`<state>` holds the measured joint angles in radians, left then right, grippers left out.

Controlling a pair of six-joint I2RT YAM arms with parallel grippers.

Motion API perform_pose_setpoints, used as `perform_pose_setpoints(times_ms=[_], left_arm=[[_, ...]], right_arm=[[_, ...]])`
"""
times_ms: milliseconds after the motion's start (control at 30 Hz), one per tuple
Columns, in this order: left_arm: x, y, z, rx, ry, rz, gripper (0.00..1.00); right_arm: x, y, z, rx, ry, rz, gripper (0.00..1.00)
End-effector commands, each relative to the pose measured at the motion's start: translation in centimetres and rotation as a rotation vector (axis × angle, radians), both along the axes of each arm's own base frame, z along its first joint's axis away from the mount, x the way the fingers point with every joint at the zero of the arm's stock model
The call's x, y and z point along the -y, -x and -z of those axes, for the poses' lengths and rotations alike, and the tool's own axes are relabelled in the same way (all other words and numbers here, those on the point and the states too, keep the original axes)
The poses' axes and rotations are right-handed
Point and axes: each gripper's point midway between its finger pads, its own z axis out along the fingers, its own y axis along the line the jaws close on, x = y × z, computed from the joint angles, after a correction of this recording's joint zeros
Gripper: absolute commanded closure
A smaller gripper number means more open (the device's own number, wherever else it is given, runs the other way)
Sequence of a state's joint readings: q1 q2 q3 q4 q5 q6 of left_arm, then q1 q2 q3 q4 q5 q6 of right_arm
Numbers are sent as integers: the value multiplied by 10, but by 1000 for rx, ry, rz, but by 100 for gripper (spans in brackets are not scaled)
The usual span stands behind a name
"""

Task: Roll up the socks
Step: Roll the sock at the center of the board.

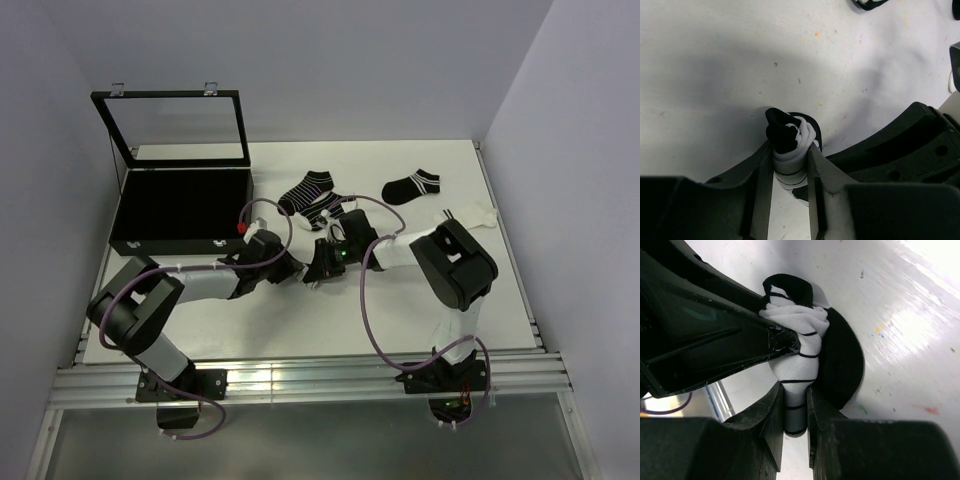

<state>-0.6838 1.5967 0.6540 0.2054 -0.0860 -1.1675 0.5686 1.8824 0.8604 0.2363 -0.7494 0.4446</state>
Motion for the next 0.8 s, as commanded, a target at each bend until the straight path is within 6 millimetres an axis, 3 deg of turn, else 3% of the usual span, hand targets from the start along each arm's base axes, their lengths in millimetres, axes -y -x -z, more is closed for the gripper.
perform_pose_setpoints(times_ms=[0,133,300,333,467,567,767], left_arm=[[-9,9,25,-75,-93,22,72],[-11,11,30,-100,-117,28,82],[-10,10,28,-107,-138,41,92],[-10,10,28,-109,-143,42,92],[-6,7,23,-108,-146,63,94],[-7,10,24,-126,-154,71,94],[-6,9,21,-127,-164,81,94]], right_arm=[[14,9,5,36,70,4,87],[17,3,-10,149,91,29,66],[24,-7,-30,351,169,69,51],[22,-7,-43,412,170,77,46],[30,-18,-59,622,277,151,43],[22,-9,-69,732,298,137,43],[21,-7,-70,865,351,168,44]])
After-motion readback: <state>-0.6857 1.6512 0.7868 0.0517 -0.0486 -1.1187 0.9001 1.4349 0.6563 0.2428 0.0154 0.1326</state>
